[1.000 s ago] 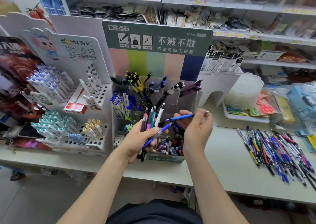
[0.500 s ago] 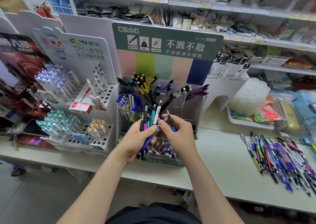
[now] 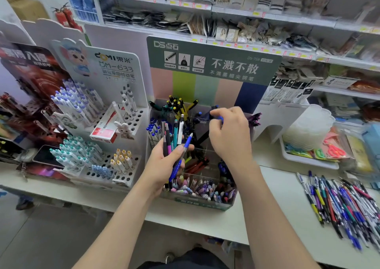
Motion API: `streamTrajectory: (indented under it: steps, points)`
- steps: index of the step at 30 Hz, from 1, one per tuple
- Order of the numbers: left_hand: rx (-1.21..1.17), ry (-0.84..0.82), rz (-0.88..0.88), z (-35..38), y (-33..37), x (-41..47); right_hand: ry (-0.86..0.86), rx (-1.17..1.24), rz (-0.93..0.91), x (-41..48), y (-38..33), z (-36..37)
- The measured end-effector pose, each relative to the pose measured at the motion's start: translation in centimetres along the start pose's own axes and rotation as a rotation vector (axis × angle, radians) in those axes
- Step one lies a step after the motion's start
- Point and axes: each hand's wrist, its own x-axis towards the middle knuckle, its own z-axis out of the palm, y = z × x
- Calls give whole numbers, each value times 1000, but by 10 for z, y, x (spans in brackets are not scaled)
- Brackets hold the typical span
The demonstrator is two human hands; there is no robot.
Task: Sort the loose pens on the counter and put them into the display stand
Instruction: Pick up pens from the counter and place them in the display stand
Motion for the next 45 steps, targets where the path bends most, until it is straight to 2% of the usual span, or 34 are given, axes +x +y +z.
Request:
streamTrajectory:
  steps: [3, 5, 7, 14, 17, 20, 22, 25, 26, 27, 29, 31, 35, 37, 42, 45]
  points:
    - [-22, -36, -31, 6, 4, 4, -183, -122, -63, 29, -4, -8]
    - [-45, -50, -50, 10, 6, 4, -225, -191, -113, 43, -5, -12]
    - [-68, -46, -61, 13, 7, 6, -188, -187, -140, 54, -5, -13]
    - [-130, -16, -71, 22, 10, 14, 26, 61, -271, 60, 0, -7]
    - [-153, 25, -81, 25, 11, 18, -27, -77, -340, 62, 10, 1]
    - [-155, 58, -85, 28, 10, 21, -162, -409, -397, 59, 23, 17]
    - [-135, 63, -72, 30, 10, 22, -139, -470, -409, 53, 31, 23]
    - [-127, 28, -65, 29, 8, 21, 87, -224, -365, 43, 26, 20]
    - [-135, -4, -74, 27, 7, 20, 112, -110, -377, 39, 23, 17]
    - [-136, -44, -81, 25, 6, 19, 71, 6, -392, 35, 19, 15]
    - [-119, -147, -92, 19, 5, 17, -132, 129, -393, 24, 13, 12]
    - [-108, -252, -117, 14, 9, 15, -226, 45, -353, 14, 13, 13]
    - [-43, -451, -171, 2, 23, 17, -265, 9, -225, 8, 17, 13]
    - [-23, -505, -188, -6, 26, 22, -310, 113, -163, 6, 11, 8]
    - [36, -547, -182, -14, 35, 27, -295, 508, 11, -6, -11, -9]
    - [33, -599, -193, -15, 41, 26, -314, 495, 44, -13, -13, -4]
